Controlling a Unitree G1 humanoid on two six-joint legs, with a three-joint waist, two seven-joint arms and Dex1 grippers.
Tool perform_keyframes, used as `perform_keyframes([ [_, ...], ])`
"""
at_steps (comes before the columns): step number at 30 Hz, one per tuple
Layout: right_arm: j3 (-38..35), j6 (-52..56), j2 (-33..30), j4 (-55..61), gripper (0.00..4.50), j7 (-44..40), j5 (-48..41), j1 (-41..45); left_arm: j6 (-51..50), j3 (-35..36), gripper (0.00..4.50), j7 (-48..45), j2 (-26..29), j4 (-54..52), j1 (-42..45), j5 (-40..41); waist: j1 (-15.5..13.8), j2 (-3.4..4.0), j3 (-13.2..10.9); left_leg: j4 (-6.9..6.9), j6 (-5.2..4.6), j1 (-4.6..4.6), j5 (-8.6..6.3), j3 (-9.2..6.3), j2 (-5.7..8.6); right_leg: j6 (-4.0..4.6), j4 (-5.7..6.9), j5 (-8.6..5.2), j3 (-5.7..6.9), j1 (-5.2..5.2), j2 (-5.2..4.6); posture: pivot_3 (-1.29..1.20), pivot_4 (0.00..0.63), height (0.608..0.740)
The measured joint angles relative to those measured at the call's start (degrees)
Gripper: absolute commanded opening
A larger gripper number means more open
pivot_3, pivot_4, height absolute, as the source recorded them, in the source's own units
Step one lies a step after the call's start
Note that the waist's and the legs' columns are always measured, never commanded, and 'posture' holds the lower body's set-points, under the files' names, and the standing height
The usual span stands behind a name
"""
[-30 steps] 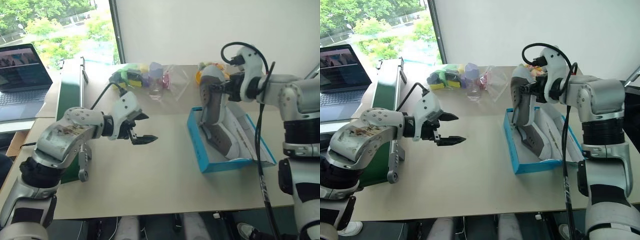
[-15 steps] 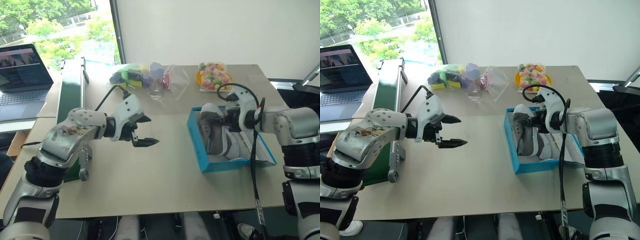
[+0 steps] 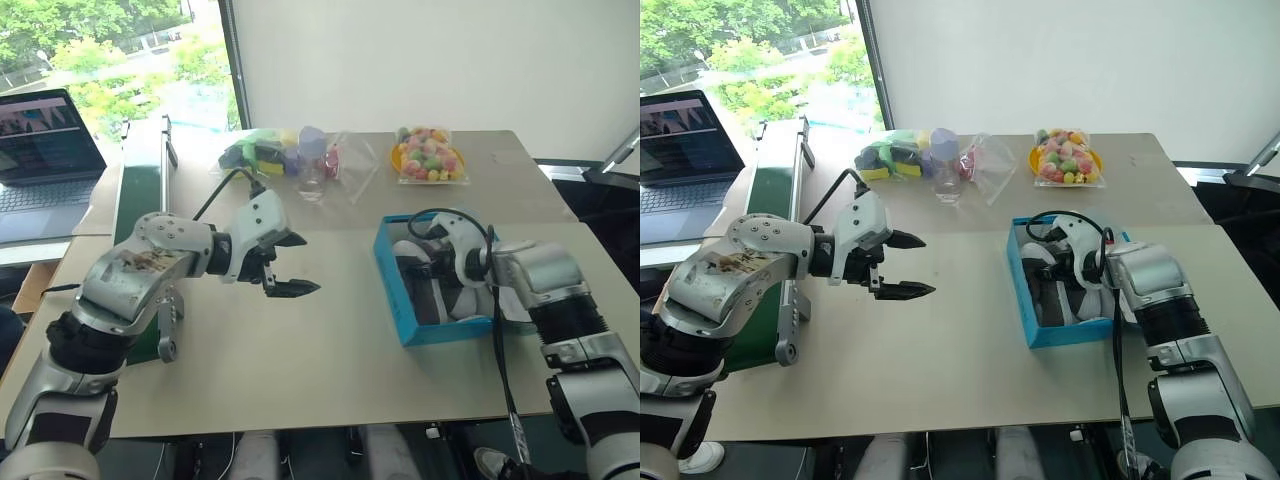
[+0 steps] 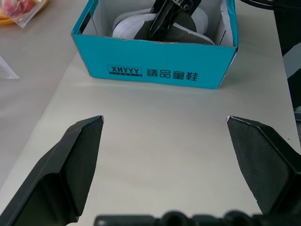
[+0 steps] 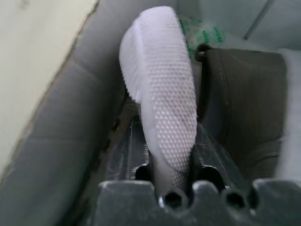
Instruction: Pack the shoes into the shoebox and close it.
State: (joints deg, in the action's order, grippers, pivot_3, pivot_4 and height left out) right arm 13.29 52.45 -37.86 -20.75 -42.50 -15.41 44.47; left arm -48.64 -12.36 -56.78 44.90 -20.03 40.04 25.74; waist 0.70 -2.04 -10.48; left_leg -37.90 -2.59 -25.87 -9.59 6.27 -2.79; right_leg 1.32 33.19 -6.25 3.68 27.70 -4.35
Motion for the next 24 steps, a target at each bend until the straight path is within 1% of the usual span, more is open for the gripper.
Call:
perform_keyframes([
  [2, 0.6, -1.5, 1.7, -1.9, 2.66, 0.3, 1.6, 0.0, -0.1, 0.0, 4.5, 0.0, 0.0, -0.6, 0.0, 0.0, 0.0, 0.0, 0.0, 0.0, 0.04, 0.06, -0.02, -0.01, 0.01, 0.11, 0.0, -0.07, -0.03, -0.07, -0.03, 0.0, 0.15, 0.738],
  [3, 0.7, -1.8, 2.4, -2.0, 3.12, 0.3, 2.0, 0.0, -0.1, 0.0, 4.5, 0.0, 0.0, -0.7, 0.0, 0.1, 0.0, 0.0, 0.0, 0.0, 0.04, 0.07, -0.02, -0.01, 0.01, 0.11, 0.0, -0.07, -0.03, -0.07, -0.03, 0.0, 0.15, 0.738],
  [5, 0.7, -2.0, 2.6, -1.9, 3.67, 0.5, 2.9, 0.1, -0.2, 0.0, 4.5, 0.0, 0.0, -0.9, 0.0, 0.1, 0.0, 0.01, 0.0, 0.0, 0.06, 0.11, -0.02, -0.01, 0.02, 0.11, 0.0, -0.07, -0.04, -0.13, -0.04, 0.0, 0.15, 0.738],
  [7, 0.1, -1.7, 2.5, -0.6, 4.4, 0.8, 3.3, 0.1, -0.2, 0.0, 4.5, 0.0, 0.0, -0.9, 0.0, 0.0, 0.0, 0.01, 0.0, 0.0, 0.08, 0.21, -0.03, -0.01, 0.02, 0.11, 0.0, -0.07, -0.04, -0.23, -0.05, 0.0, 0.15, 0.738],
  [11, -2.3, 3.9, 1.4, 5.9, 4.4, 0.4, 2.0, 1.0, -0.1, -0.1, 4.5, -0.2, -0.3, -0.7, 0.2, -0.4, 0.0, 0.03, 0.0, 0.0, 0.11, 0.27, -0.05, 0.0, -0.01, 0.11, 0.03, -0.07, -0.04, -0.25, -0.03, 0.0, 0.15, 0.738],
  [14, -5.7, 9.5, -0.4, 12.1, 4.4, 0.2, -0.1, 3.2, 0.5, -0.4, 4.5, -0.4, -0.7, 0.0, 0.6, -1.1, -0.1, 0.03, 0.0, 0.0, 0.12, 0.28, -0.06, -0.01, -0.01, 0.12, 0.05, -0.07, -0.03, -0.25, -0.03, 0.0, 0.15, 0.738],
  [16, -8.1, 12.9, -1.4, 16.6, 3.9, 0.2, -1.8, 4.4, 1.5, -0.8, 4.5, -0.7, -1.6, 0.9, 1.1, -1.3, -0.1, 0.03, 0.0, 0.0, 0.38, 0.29, -0.21, -0.01, -0.01, 0.12, 0.04, -0.07, -0.02, -0.27, -0.04, 0.0, 0.15, 0.738],
  [17, -9.6, 14.5, -1.7, 18.7, 3.72, 0.4, -2.6, 4.6, 2.0, -1.1, 4.5, -0.7, -2.0, 1.2, 1.4, -1.6, -0.2, 0.03, 0.0, 0.0, 0.38, 0.31, -0.21, -0.01, -0.01, 0.12, 0.03, -0.07, -0.01, -0.32, -0.04, 0.0, 0.15, 0.738],
  [19, -12.1, 18.0, -1.9, 22.2, 3.05, 1.3, -4.3, 4.4, 2.7, -1.7, 4.5, -0.8, -3.2, 2.6, 2.3, -2.1, -0.4, 0.03, 0.0, 0.0, 0.39, 0.34, -0.21, 0.0, 0.01, 0.12, 0.02, -0.07, 0.0, -0.37, -0.07, 0.0, 0.15, 0.738],
  [21, -14.7, 22.0, -2.5, 26.6, 2.23, 2.5, -5.7, 2.6, 4.1, -2.2, 4.5, -0.8, -4.9, 4.5, 3.1, -3.0, -0.8, 0.03, 0.0, 0.0, 0.39, 0.33, -0.21, -0.01, 0.03, 0.12, 0.01, -0.07, 0.0, -0.38, -0.08, 0.0, 0.15, 0.738],
  [23, -17.2, 26.2, -3.1, 31.8, 1.67, 3.8, -7.0, 0.2, 5.1, -2.6, 4.5, -0.8, -6.4, 6.3, 3.6, -3.6, -1.2, 0.03, 0.0, 0.0, 0.39, 0.33, -0.21, 0.0, 0.03, 0.12, 0.01, -0.07, 0.0, -0.38, -0.09, 0.0, 0.15, 0.738],
  [24, -18.9, 28.5, -3.2, 34.2, 1.3, 4.5, -7.9, -1.0, 5.6, -2.8, 4.5, -0.7, -7.1, 7.3, 3.9, -4.0, -1.4, 0.03, 0.0, 0.0, 0.39, 0.33, -0.21, 0.0, 0.03, 0.12, 0.0, -0.07, 0.0, -0.38, -0.08, 0.0, 0.15, 0.738],
])
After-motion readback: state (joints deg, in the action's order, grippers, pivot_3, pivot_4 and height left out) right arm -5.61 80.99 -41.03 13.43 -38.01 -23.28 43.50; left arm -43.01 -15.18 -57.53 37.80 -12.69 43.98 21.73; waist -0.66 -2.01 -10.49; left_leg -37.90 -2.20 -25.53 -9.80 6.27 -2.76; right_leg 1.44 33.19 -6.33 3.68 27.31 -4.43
